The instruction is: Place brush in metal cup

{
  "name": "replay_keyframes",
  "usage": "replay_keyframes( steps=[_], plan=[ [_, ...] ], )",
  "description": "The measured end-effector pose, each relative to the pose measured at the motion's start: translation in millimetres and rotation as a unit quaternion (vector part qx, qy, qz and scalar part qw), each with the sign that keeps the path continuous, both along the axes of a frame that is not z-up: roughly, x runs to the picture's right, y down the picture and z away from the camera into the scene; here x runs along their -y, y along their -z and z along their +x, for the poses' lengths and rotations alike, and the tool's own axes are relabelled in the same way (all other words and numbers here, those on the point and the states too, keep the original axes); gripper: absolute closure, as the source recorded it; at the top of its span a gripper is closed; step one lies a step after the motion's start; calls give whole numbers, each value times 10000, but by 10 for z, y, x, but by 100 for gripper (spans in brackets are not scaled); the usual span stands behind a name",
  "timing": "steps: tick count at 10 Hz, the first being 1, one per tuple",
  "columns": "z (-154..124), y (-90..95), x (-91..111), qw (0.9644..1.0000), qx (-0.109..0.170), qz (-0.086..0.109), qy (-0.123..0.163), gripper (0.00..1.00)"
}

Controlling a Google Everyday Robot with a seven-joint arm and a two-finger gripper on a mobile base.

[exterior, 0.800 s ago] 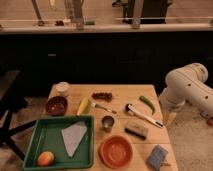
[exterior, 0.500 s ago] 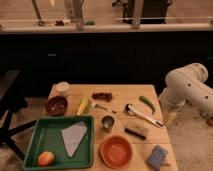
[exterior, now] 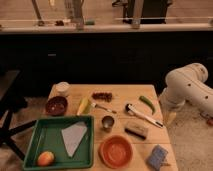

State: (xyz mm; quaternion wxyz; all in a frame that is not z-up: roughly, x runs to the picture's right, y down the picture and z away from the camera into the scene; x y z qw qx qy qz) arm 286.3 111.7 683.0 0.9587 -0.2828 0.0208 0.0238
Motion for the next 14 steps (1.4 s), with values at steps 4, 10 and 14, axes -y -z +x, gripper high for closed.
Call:
replay_keyframes(
  steps=[4,10,14],
  plan=[
    [0,0,0,10000,0,0,0,20],
    [0,0,-1,10000,0,-1,0,20],
    [-111,-146,-31,9986,-506,-146,-100,20]
  ],
)
